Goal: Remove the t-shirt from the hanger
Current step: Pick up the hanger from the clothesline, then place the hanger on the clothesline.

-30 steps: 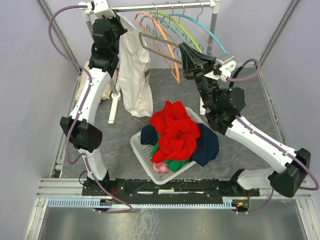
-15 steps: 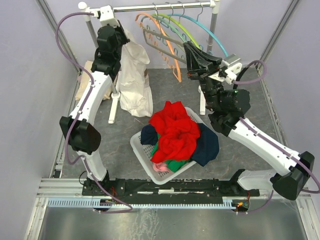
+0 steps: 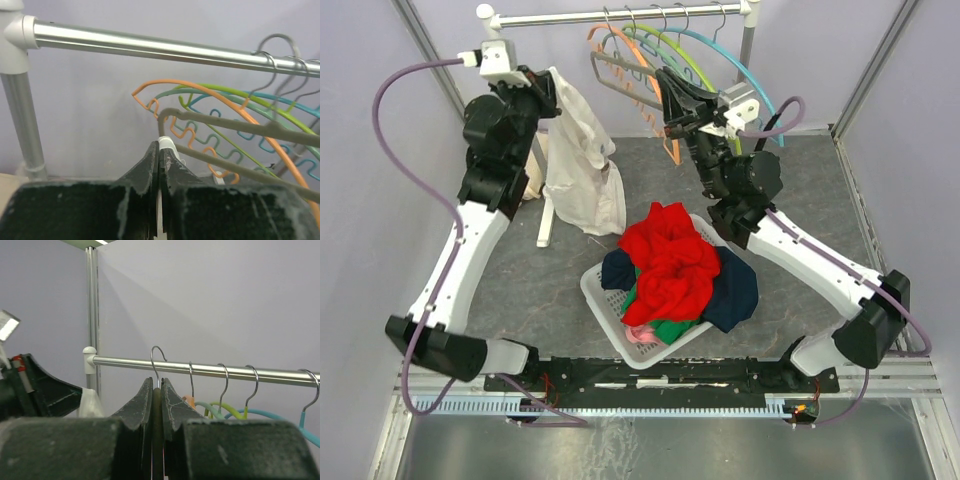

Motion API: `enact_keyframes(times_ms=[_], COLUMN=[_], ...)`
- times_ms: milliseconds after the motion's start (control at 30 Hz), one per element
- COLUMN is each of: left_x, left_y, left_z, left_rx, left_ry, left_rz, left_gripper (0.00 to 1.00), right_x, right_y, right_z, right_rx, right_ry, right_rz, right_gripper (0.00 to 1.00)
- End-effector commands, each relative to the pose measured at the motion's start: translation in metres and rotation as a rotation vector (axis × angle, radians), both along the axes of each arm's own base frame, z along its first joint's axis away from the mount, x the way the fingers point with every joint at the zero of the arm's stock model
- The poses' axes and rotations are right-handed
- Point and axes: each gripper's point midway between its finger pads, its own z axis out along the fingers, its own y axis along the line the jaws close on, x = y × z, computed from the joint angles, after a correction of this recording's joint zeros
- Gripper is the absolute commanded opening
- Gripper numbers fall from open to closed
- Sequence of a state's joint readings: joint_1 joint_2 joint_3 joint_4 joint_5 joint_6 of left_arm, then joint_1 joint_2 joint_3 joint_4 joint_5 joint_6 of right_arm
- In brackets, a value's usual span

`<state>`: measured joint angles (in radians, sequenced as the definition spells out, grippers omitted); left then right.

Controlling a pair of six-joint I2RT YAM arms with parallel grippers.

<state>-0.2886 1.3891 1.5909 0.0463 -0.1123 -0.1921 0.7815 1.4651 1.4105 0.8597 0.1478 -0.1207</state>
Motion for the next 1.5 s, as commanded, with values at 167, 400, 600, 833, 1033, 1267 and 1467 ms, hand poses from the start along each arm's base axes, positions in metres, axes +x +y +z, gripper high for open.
enact_keyframes(times_ms=[167, 400, 600, 833, 1033, 1267, 1467], left_x=[-0.064, -0.090, -0.113, -0.135, -0.142, -0.143, -0.143], left_y=[-0.002, -0.020, -0.028, -0.027, -0.030, -0.028, -0.031], left_z=[0.027, 0.045, 0.066, 0.088, 0.103, 0.107, 0.119], left_rx=[-0.108, -0.101, -0.099, -0.114, -0.113, -0.122, -0.113], left_ry=[-0.092, -0.126, -0.167, -0.226, -0.258, -0.262, -0.279], left_rz=[-0.113, -0.251, -0.337, -0.368, -0.396, -0.390, -0.403], left_gripper=[0.03, 0.03, 0.03, 0.03, 0.03, 0.03, 0.03], right_x=[0.004, 0.019, 0.026, 0.034, 0.032, -0.001, -0.025], right_y=[0.003, 0.018, 0.025, 0.033, 0.030, -0.005, -0.029], right_z=[0.031, 0.023, 0.015, 0.007, 0.001, 0.000, -0.010], right_rx=[0.070, 0.058, 0.046, 0.041, 0.012, 0.008, -0.025], right_ry=[-0.076, -0.053, -0.033, -0.005, 0.033, 0.054, 0.126], right_rz=[-0.011, -0.002, 0.000, 0.011, 0.013, 0.009, 0.017], right_gripper=[0.02, 0.02, 0.02, 0.02, 0.38, 0.67, 0.69])
